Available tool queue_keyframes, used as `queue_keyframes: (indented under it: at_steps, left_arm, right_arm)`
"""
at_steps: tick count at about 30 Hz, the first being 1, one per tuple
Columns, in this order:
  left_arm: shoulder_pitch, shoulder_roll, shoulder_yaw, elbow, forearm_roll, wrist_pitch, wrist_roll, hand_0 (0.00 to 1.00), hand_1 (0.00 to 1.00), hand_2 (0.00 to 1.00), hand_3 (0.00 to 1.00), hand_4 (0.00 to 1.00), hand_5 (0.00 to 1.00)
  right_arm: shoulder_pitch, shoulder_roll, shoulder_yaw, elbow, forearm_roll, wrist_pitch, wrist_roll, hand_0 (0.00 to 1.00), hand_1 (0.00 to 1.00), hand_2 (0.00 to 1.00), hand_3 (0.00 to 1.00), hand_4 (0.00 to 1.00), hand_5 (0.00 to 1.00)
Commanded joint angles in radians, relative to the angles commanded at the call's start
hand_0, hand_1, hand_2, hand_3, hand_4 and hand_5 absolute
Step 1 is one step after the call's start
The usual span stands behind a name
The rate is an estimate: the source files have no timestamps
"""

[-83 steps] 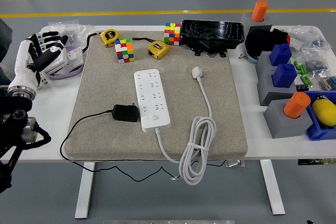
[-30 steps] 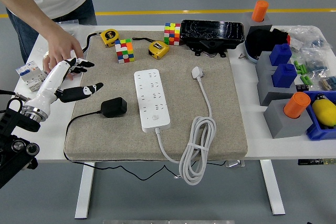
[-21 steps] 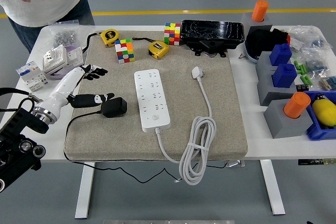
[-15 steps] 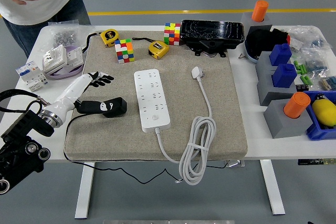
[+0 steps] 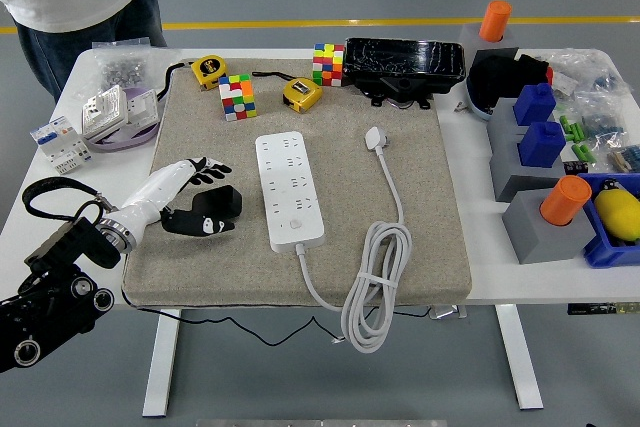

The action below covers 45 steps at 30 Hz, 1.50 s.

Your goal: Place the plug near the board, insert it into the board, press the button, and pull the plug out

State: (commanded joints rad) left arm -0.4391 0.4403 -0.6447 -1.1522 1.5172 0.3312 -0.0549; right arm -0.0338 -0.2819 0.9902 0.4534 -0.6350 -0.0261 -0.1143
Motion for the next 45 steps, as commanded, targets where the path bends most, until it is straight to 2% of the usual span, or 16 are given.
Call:
queue_keyframes:
  at_steps: [2,3,8,9,14,15,20,21,26,27,30,32,33,38,39,45]
  left_arm:
    - [-0.004,-0.004,0.003,0.007,0.002,0.004,0.000,0.676,0.694,0.742,0.722,0.984,0.135]
    - [-0.007,-0.006,0.005,0.011,0.004,0.004,0.001,0.655,0.649,0.682,0.654,0.959,0.135]
    - [-0.018,-0.014,0.016,0.026,-0.001,-0.002,0.007,0.655,0.649,0.682,0.654,0.959,0.135]
    - [-0.019,-0.015,0.015,0.027,-0.003,-0.002,0.008,0.612,0.621,0.634,0.621,0.927,0.116]
    - [-0.029,-0.019,0.011,0.031,-0.018,-0.014,0.018,0.612,0.621,0.634,0.621,0.927,0.116]
    - [-0.030,-0.020,0.010,0.032,-0.020,-0.016,0.020,0.558,0.563,0.583,0.581,0.845,0.118]
    - [-0.036,-0.024,0.005,0.037,-0.025,-0.025,0.030,0.558,0.563,0.583,0.581,0.845,0.118]
    - [-0.037,-0.025,0.004,0.040,-0.025,-0.030,0.035,0.543,0.541,0.575,0.579,0.775,0.097]
    - [-0.041,-0.027,0.003,0.043,-0.022,-0.051,0.057,0.543,0.541,0.575,0.579,0.775,0.097]
    - [-0.041,-0.028,0.003,0.043,-0.022,-0.054,0.060,0.497,0.504,0.559,0.588,0.757,0.077]
    - [-0.043,-0.028,0.003,0.043,-0.021,-0.061,0.066,0.497,0.504,0.559,0.588,0.757,0.077]
    - [-0.044,-0.027,0.004,0.042,-0.022,-0.063,0.066,0.497,0.504,0.559,0.588,0.757,0.077]
    - [-0.044,-0.027,0.003,0.042,-0.022,-0.062,0.064,0.395,0.434,0.510,0.560,0.692,0.002]
    - [-0.050,-0.028,0.007,0.036,-0.031,-0.059,0.052,0.395,0.434,0.510,0.560,0.692,0.002]
    - [-0.050,-0.028,0.007,0.036,-0.031,-0.058,0.051,0.356,0.367,0.450,0.548,0.665,0.002]
    - [-0.043,-0.025,-0.007,0.019,-0.034,-0.045,0.024,0.347,0.357,0.437,0.550,0.657,0.002]
  right_arm:
    - [0.000,0.001,-0.001,0.000,0.000,0.000,0.000,0.681,0.688,0.697,0.603,0.939,0.531]
    - [-0.001,0.001,-0.001,0.001,0.000,0.001,0.000,0.681,0.688,0.697,0.602,0.939,0.532]
    - [-0.001,0.002,-0.002,0.001,0.001,0.001,0.001,0.681,0.688,0.697,0.602,0.939,0.532]
    - [0.000,0.001,-0.002,0.001,0.000,0.000,0.001,0.681,0.688,0.697,0.603,0.939,0.531]
    - [0.005,0.001,0.004,0.001,0.000,0.000,0.000,0.681,0.688,0.697,0.603,0.939,0.531]
    - [0.006,0.002,0.005,0.001,0.000,0.000,0.000,0.682,0.688,0.697,0.602,0.939,0.532]
    - [0.007,0.003,0.004,0.000,0.001,0.000,0.000,0.682,0.688,0.697,0.602,0.939,0.532]
    - [0.008,0.003,0.004,0.000,0.001,0.000,0.000,0.681,0.688,0.697,0.602,0.938,0.532]
    - [0.009,0.003,0.003,0.002,0.001,0.000,0.000,0.681,0.688,0.697,0.602,0.938,0.532]
    - [0.009,0.003,0.003,0.002,0.001,0.000,0.000,0.682,0.688,0.698,0.602,0.938,0.532]
    - [0.008,0.002,0.002,0.001,0.001,0.000,0.000,0.682,0.688,0.698,0.602,0.938,0.532]
    - [0.008,0.001,0.001,0.001,0.001,0.000,0.000,0.682,0.688,0.698,0.602,0.938,0.532]
    - [0.009,0.001,0.001,0.001,0.001,0.000,0.000,0.685,0.688,0.697,0.602,0.938,0.531]
    - [0.008,0.003,0.004,0.000,0.002,0.000,0.000,0.685,0.688,0.697,0.602,0.938,0.531]
    - [0.008,0.004,0.004,-0.001,0.002,0.001,0.000,0.681,0.688,0.697,0.602,0.938,0.531]
    - [0.012,0.004,0.000,0.001,0.001,0.000,-0.001,0.682,0.689,0.697,0.603,0.939,0.530]
